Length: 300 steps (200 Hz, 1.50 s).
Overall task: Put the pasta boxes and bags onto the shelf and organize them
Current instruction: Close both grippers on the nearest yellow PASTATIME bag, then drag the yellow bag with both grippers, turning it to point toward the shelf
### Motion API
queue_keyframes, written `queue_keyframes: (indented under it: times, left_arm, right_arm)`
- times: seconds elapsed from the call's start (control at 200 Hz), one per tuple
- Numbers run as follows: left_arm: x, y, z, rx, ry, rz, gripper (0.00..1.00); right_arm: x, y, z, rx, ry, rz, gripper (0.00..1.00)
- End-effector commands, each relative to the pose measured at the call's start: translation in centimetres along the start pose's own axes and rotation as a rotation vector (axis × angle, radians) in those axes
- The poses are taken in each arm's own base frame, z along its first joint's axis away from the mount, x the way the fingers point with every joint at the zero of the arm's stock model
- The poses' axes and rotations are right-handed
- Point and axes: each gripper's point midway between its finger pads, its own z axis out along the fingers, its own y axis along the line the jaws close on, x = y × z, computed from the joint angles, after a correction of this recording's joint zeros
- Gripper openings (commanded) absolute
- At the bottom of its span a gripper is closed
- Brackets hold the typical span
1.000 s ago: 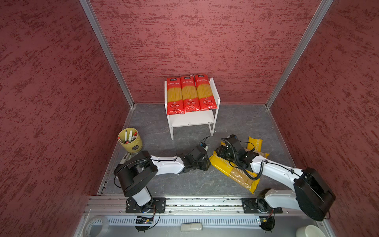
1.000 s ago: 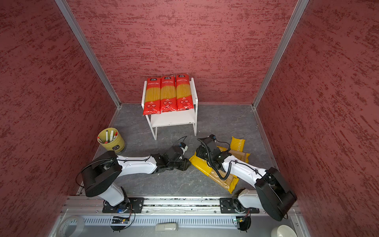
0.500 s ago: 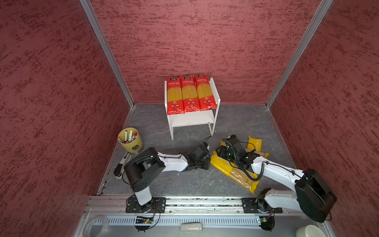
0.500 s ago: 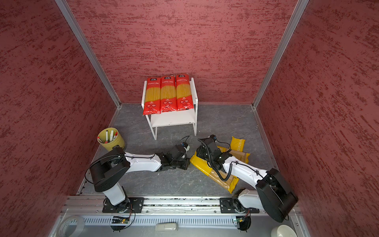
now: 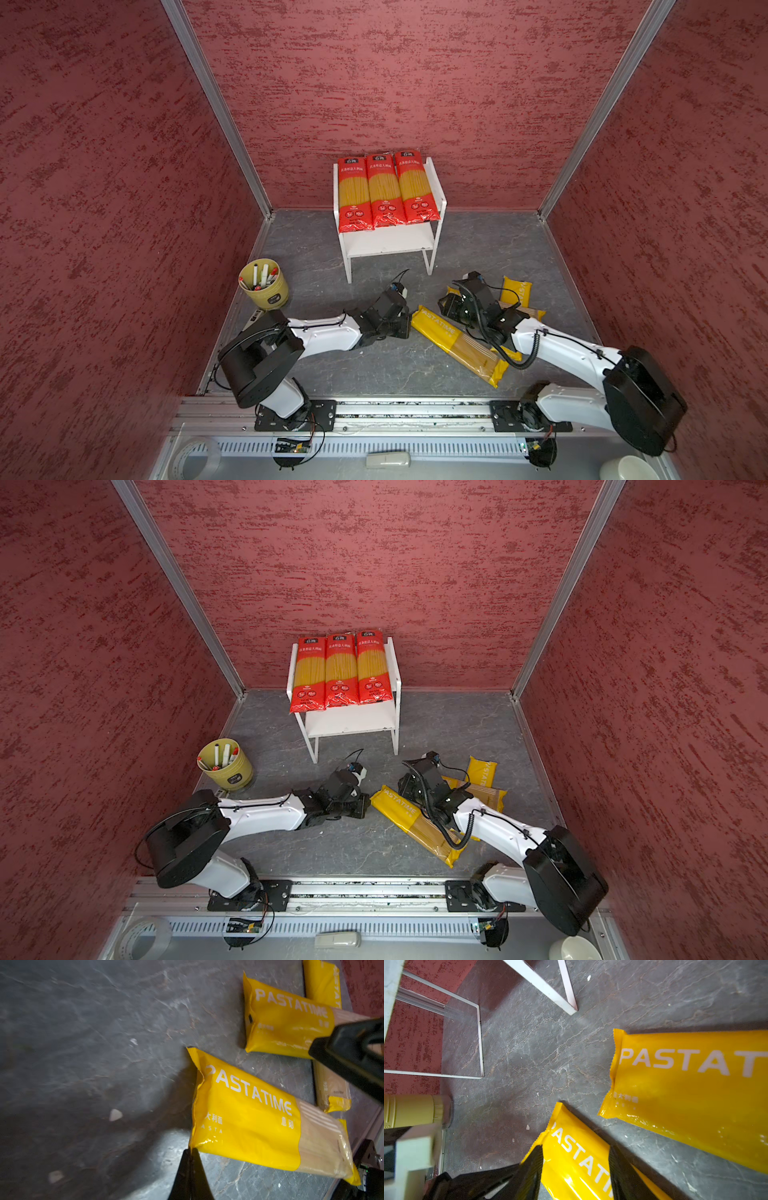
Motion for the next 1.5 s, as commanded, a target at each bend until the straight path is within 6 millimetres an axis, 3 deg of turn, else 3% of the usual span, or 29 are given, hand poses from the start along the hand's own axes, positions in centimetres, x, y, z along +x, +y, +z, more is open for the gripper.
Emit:
queue_keyframes:
  times: [0.0, 0.16, 0.235, 0.306, 0.381, 0.646, 0.761, 0.892, 1.017, 1.207, 1.388, 1.498]
  left_arm:
    - [-1.5, 2.1, -1.2, -0.032, -0.033, 0.009, 0.00]
    - [-4.0, 7.8, -3.3, -0.150, -0.040, -0.051, 0.00]
    - [-5.7, 9.1, -5.0, -0.181, -0.079, -0.078, 0.00]
    - [-6.6, 8.0, -6.0, -0.128, -0.113, -0.076, 0.00]
    - [-5.9, 5.7, -6.2, -0.054, -0.111, -0.066, 0.04]
    - [0.7, -2.1, -4.8, 0.092, -0.011, 0.007, 0.27]
    - [2.9, -4.2, -3.9, 0.134, 0.027, 0.018, 0.39]
    - [5.3, -6.1, -2.5, 0.198, 0.097, 0.017, 0.46]
    - [6.7, -6.6, -1.5, 0.202, 0.138, 0.022, 0.47]
    - [7.4, -5.5, -0.1, 0.168, 0.172, -0.014, 0.43]
    - [7.4, -3.8, 0.5, 0.140, 0.174, -0.063, 0.37]
    - [6.8, -1.4, 0.4, 0.093, 0.157, -0.120, 0.36]
  right_arm:
    - [-0.4, 0.0, 0.1, 0.013, -0.010, -0.013, 0.53]
    - [0.2, -0.3, 0.2, 0.021, 0.015, -0.034, 0.53]
    - [0.5, -0.4, 0.3, 0.021, 0.035, -0.044, 0.53]
    - [1.0, -0.8, 0.3, 0.040, 0.061, -0.054, 0.53]
    - [1.5, -1.5, 0.1, 0.074, 0.086, -0.066, 0.54]
    - [3.7, -5.4, -1.6, 0.234, 0.177, -0.073, 0.64]
    - [4.4, -6.5, -1.7, 0.273, 0.217, -0.090, 0.68]
    - [6.2, -6.6, -1.3, 0.247, 0.302, -0.096, 0.67]
    - [7.3, -5.7, -0.9, 0.176, 0.354, -0.087, 0.61]
    - [8.2, -3.2, 0.4, 0.075, 0.389, -0.051, 0.45]
    - [8.9, 1.2, 2.6, -0.035, 0.398, -0.037, 0.37]
    - [9.3, 4.4, 4.4, -0.116, 0.412, -0.021, 0.34]
